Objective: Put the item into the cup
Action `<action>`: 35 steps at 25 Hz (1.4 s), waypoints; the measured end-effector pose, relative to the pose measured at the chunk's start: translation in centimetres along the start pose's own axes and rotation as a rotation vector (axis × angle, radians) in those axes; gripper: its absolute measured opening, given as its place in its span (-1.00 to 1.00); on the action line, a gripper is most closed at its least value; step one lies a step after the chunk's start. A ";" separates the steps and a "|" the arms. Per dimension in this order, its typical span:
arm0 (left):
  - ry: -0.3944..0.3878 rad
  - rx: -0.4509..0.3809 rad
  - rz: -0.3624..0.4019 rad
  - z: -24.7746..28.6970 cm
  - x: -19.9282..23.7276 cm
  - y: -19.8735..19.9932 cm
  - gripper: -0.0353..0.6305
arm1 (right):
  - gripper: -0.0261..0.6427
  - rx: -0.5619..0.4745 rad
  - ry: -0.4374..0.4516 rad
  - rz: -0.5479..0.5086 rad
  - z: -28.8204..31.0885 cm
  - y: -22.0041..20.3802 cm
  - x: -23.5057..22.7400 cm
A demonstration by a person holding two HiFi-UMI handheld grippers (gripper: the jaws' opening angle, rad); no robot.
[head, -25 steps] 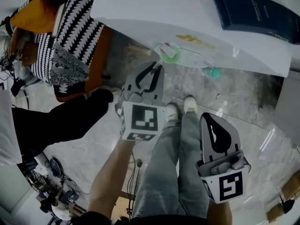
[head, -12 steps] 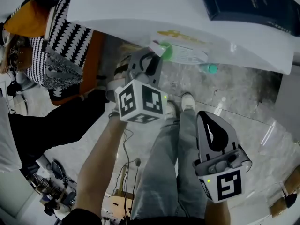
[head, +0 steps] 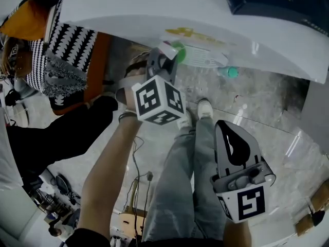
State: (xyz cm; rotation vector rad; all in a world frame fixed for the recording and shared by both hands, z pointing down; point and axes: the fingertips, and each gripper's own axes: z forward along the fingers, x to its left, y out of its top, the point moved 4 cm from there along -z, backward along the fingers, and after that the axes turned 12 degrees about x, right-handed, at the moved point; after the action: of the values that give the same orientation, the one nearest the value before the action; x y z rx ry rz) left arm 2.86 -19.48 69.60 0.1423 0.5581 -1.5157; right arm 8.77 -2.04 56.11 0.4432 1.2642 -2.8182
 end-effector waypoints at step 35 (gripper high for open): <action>0.001 0.087 0.162 3.5 -0.5 1.4 -0.63 | -0.90 0.047 -0.014 0.049 0.3 -1.7 -1.2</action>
State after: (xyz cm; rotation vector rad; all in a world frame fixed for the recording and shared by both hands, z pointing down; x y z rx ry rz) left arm 5.13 -20.40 72.55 0.2496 0.4698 -1.3824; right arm 9.59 -1.20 57.83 0.4496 1.1707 -2.8100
